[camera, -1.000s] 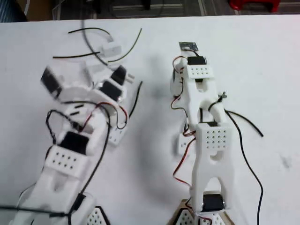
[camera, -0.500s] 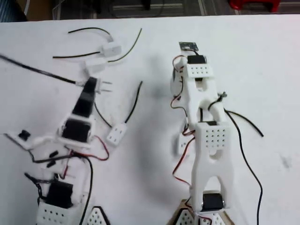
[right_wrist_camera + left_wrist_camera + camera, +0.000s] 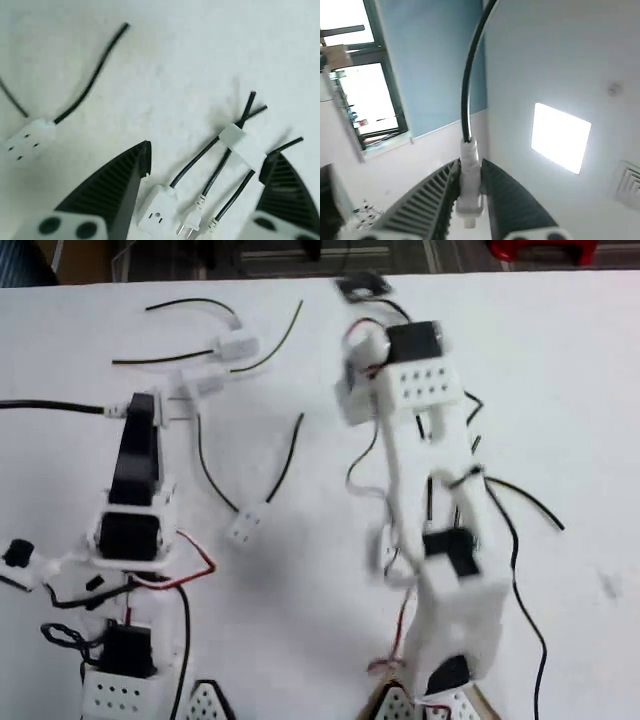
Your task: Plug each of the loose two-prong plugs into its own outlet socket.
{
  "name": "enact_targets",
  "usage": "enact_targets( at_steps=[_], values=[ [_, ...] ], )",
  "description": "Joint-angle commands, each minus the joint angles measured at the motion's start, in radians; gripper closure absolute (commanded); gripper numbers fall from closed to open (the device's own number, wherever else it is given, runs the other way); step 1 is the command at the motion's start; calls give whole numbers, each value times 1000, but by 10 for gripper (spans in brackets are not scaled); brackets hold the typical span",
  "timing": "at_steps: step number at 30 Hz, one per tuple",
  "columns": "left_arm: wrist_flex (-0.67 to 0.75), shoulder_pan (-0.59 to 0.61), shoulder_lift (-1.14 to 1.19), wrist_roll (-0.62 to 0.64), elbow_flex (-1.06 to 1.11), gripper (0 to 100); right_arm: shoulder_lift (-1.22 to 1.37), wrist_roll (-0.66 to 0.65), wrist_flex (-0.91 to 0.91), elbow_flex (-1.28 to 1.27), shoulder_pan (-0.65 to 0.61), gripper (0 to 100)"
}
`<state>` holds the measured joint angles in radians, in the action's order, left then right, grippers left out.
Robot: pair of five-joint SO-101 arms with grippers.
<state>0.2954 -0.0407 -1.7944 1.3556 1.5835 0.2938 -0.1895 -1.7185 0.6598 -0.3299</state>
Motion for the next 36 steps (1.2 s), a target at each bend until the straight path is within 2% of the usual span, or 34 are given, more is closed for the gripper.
enact_targets(
  at_steps=[1, 5, 8, 13, 16, 25, 30, 36],
  values=[
    [26, -1, -24, 9, -11, 976, -305, -43, -8, -57, -168, 651],
    [23, -2, -24, 9, -6, 976, -463, -110, -7, -92, -352, 663],
    [21, -21, -24, 9, -5, 976, -487, -160, -7, -94, -441, 740],
    [26, -56, -24, 6, 25, 976, -493, -164, -7, -83, -483, 909],
    [23, -56, -24, 6, 26, 976, -486, -164, 5, -26, -483, 975],
    [21, -156, -24, -5, 74, 976, -377, -166, 101, 193, -458, 978],
    [21, -234, -24, -115, 77, 976, -277, -164, 99, 282, -449, 978],
    [23, -278, -27, -129, 106, 976, -251, -161, 97, 313, -449, 979]
  ],
)
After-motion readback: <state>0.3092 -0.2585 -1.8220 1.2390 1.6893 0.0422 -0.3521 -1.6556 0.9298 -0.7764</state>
